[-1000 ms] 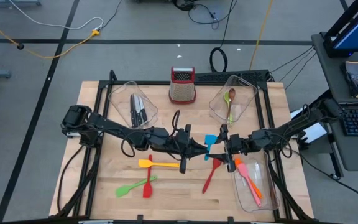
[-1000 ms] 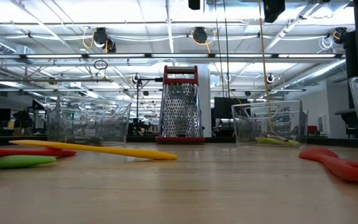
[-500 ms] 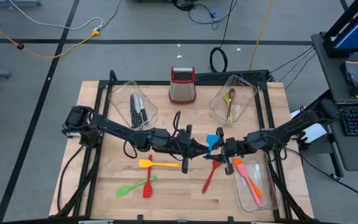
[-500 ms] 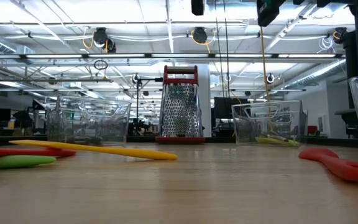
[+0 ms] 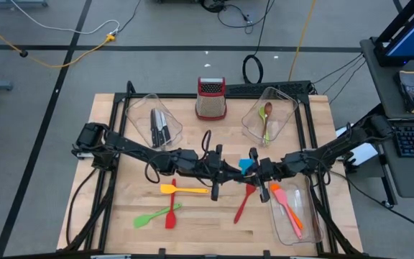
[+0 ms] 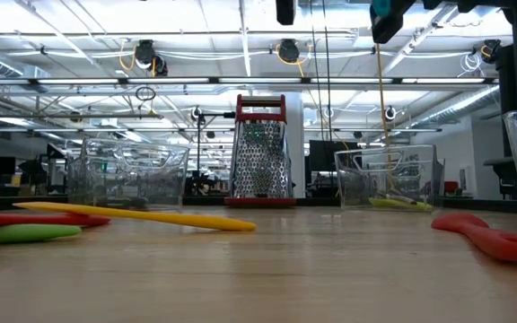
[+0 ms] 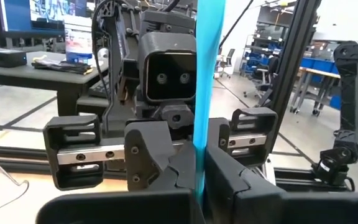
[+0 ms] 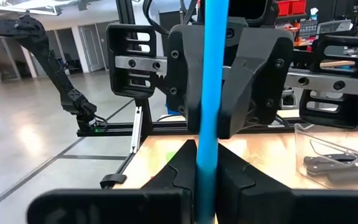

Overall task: Pick & Place Kitchen Items
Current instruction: Put the blue spatula into the bottom right transparent bin

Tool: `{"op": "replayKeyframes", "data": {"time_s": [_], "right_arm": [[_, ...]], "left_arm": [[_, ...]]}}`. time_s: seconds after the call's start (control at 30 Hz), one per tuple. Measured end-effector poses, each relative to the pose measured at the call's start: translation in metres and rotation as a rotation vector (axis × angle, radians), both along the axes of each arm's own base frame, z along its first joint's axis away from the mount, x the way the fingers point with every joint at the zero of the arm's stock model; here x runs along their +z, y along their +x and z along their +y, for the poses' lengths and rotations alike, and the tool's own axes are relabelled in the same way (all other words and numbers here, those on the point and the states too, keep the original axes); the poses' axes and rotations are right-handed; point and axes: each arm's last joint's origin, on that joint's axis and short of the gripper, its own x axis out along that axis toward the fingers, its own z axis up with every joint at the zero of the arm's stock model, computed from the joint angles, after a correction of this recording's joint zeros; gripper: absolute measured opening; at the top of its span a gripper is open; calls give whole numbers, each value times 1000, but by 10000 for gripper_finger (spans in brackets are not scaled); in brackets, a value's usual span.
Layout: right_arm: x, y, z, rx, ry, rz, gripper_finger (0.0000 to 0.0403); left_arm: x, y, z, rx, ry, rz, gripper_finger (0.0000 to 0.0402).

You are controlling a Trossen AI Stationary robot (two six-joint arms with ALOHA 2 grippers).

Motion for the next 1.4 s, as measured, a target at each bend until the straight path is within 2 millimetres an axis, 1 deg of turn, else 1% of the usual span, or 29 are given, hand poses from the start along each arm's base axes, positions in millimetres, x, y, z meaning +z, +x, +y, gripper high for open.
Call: {"op": "replayKeyframes", "data": {"time_s": [0.1, 0.23, 0.43, 0.5, 0.6, 0.67, 0.77, 0.83, 0.87, 0.97, 1.13, 1.2, 1.4], "right_arm": [[-1, 0, 0, 0, 12, 9, 16], [-1, 0, -1, -22, 38, 20, 16], [-1, -2, -2, -54, 58, 49, 16], [1, -5, -3, -58, 77, 54, 16], [3, -13, -3, -109, 101, 90, 16], [6, -20, -3, -153, 116, 106, 16], [12, -33, -2, -201, 155, 121, 16], [16, -41, -1, -208, 204, 124, 16], [18, -46, -1, -200, 240, 128, 16], [20, -58, 0, -194, 384, 175, 16], [12, -75, 3, -195, 621, 322, 16], [6, -82, 5, -200, 694, 396, 16], [-6, -110, 9, -198, 901, 630, 16]], "left_arm": [[-1, 0, 0, 6, 8, 11, 35], [-4, 0, 0, 9, 24, 43, 76], [-9, 0, 0, 10, 36, 97, 152], [-9, -1, 1, 17, 52, 112, 176], [-7, -5, 6, 37, 140, 158, 203], [-7, -12, 11, 40, 196, 235, 215], [1, -22, 22, 61, 221, 317, 226], [9, -31, 29, 84, 230, 360, 229], [9, -33, 32, 92, 237, 390, 229], [-1, -38, 39, 101, 252, 511, 230], [-13, -39, 51, 129, 231, 629, 230], [-23, -42, 54, 138, 224, 682, 230], [-41, -48, 54, 141, 204, 715, 230]]}}
